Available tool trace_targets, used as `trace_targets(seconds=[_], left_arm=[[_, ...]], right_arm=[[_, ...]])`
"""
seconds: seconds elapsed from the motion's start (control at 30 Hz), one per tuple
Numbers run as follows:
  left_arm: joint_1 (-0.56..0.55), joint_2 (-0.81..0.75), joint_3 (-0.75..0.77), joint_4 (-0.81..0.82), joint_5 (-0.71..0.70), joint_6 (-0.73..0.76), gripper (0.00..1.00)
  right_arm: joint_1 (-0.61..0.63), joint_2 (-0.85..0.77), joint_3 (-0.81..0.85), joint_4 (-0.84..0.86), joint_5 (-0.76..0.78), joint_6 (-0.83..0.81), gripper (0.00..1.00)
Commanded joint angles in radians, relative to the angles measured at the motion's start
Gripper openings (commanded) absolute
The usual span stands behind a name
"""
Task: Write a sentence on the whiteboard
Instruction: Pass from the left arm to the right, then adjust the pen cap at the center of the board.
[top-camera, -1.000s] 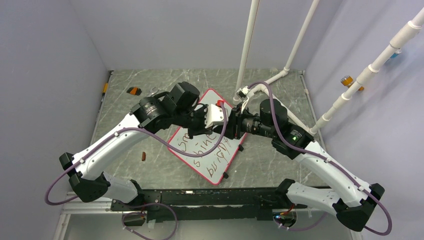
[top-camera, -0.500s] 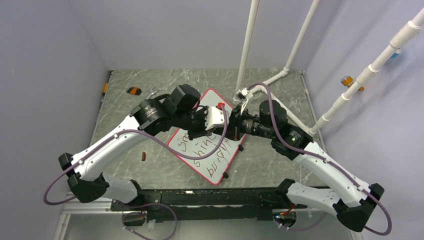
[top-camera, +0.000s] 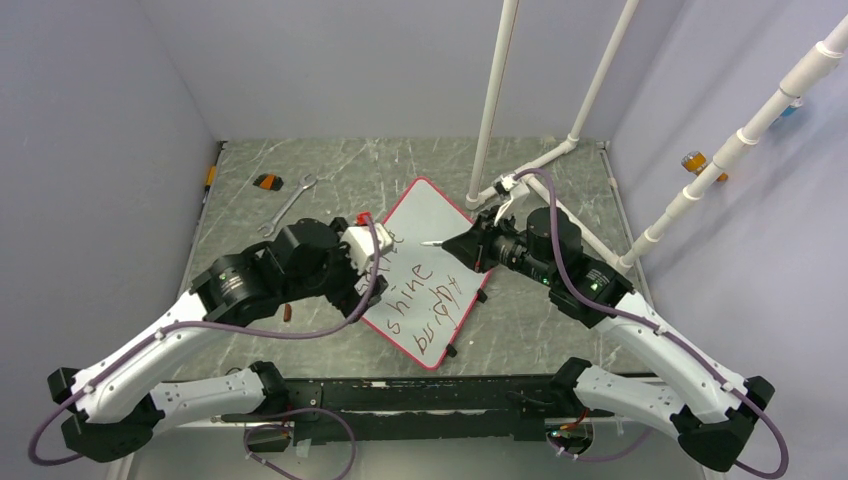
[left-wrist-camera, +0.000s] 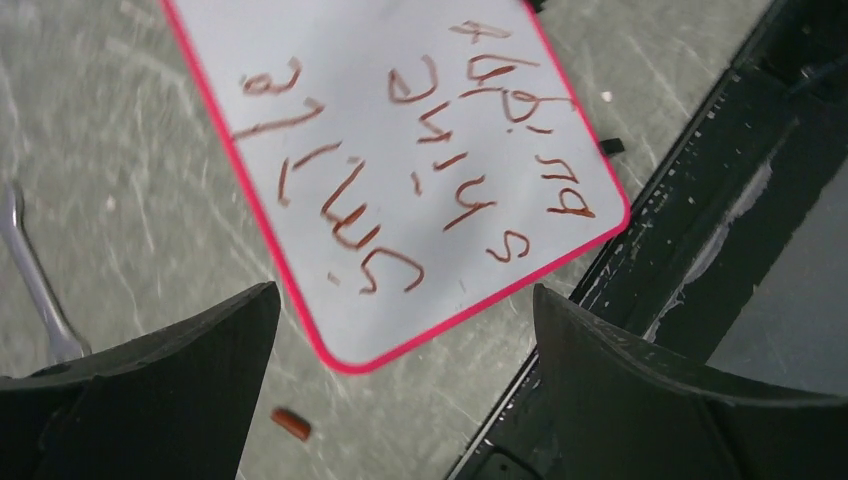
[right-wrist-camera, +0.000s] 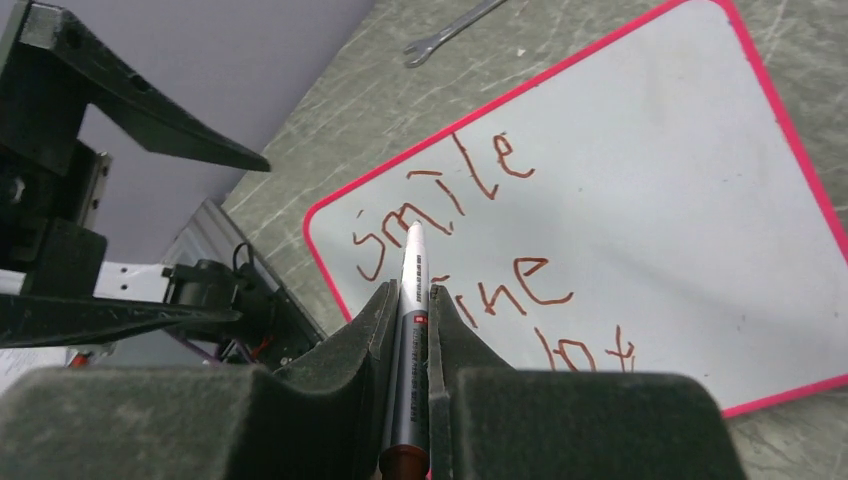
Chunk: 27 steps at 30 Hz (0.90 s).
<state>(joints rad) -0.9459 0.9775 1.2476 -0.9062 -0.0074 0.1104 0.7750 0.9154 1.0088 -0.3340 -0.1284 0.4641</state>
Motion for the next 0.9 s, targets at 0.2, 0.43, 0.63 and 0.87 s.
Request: trace_targets(seconds=[0.2,0.43,0.63,0.87], left_arm=[[0.153,-0.084,-0.104,-0.203,-0.298,-0.485,0.97],[0.423,-0.121,-0.225,-0.188,-0.303,-0.567,0.88],[0.538,-0.114,-0.331,-0.057,-0.357,-0.676,0.86],[0.691,-0.104,-0.504,0.151,-0.303,-0.735,0.8]], right_arm=[[0.002,0.007,-0.015,0.075,0.057,-0.002,0.0],[0.0,0.024,-0.008,0.101,0.032,0.0,0.0],[0.001,0.008,-0.026,0.111,0.026,0.008,0.0],[0.001,-0.024,-0.065,0.126,0.008,0.02,0.0]])
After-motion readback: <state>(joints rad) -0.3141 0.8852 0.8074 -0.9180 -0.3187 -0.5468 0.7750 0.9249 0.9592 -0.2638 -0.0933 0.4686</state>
